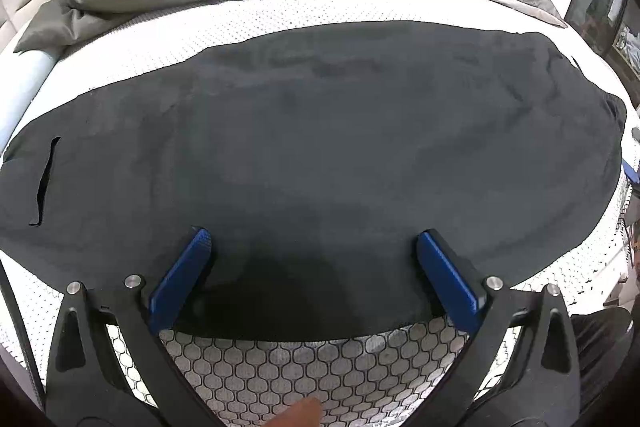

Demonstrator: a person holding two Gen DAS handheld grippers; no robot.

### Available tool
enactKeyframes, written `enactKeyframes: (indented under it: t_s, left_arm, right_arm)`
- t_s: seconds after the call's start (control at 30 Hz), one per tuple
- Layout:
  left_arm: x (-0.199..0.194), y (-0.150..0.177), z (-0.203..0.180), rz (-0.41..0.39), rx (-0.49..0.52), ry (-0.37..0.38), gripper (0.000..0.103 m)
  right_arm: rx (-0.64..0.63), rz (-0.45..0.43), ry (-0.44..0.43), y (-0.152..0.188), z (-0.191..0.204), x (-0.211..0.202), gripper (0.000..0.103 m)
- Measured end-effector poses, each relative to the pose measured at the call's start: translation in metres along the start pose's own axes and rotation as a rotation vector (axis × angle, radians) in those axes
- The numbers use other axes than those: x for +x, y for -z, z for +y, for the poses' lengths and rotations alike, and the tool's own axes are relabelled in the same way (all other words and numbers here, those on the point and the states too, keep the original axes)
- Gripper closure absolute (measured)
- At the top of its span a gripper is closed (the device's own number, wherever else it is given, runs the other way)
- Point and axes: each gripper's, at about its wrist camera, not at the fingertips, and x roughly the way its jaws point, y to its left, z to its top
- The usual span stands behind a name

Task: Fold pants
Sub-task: 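Grasp the folded black pants strip with the right gripper and lift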

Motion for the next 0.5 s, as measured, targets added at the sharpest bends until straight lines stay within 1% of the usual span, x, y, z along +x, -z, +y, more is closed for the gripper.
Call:
enactKeyframes:
  t_s: [0.07, 0.1, 0.17, 0.2, 0.27, 0.3, 0.33, 0.4, 0.43, 0.5]
  left_arm:
    - [0.001, -0.001, 0.000, 0.000, 0.001, 0.000, 0.000]
    - [0.001, -0.001, 0.000, 0.000, 0.002, 0.000, 0.000]
    - [0.003, -0.002, -0.001, 0.001, 0.004, -0.001, 0.000]
    - [0.005, -0.004, -0.001, 0.002, 0.005, -0.001, 0.000]
    - [0.007, -0.006, -0.001, 0.006, 0.002, -0.003, 0.000]
    - [0.008, -0.008, -0.001, 0.007, -0.002, -0.005, 0.000]
    - [0.008, -0.008, -0.001, 0.007, -0.002, -0.006, 0.000]
    - [0.008, -0.009, 0.000, 0.005, -0.008, -0.004, 0.000]
    - [0.007, -0.009, 0.001, 0.004, -0.012, -0.002, 0.000]
    - [0.003, -0.008, 0.005, -0.001, -0.014, -0.007, 0.000]
  right_arm:
    - [0.019, -0.005, -0.071, -0.012, -0.005, 0.010, 0.003]
    - [0.022, 0.006, -0.093, -0.020, -0.005, 0.018, 0.004]
    - [0.025, 0.020, -0.101, -0.030, -0.004, 0.033, 0.004]
    - [0.019, 0.034, -0.086, -0.038, 0.000, 0.045, 0.006]
    - [-0.007, 0.054, -0.051, -0.044, 0.006, 0.059, 0.026]
    - [-0.021, 0.074, -0.025, -0.045, 0.009, 0.068, 0.056]
    - [-0.017, 0.092, -0.028, -0.045, 0.011, 0.075, 0.071]
    - [-0.021, 0.073, -0.031, -0.045, 0.018, 0.077, 0.074]
    - [-0.037, 0.061, -0.027, -0.047, 0.024, 0.074, 0.075]
    - [-0.073, 0.030, -0.045, -0.049, 0.041, 0.064, 0.077]
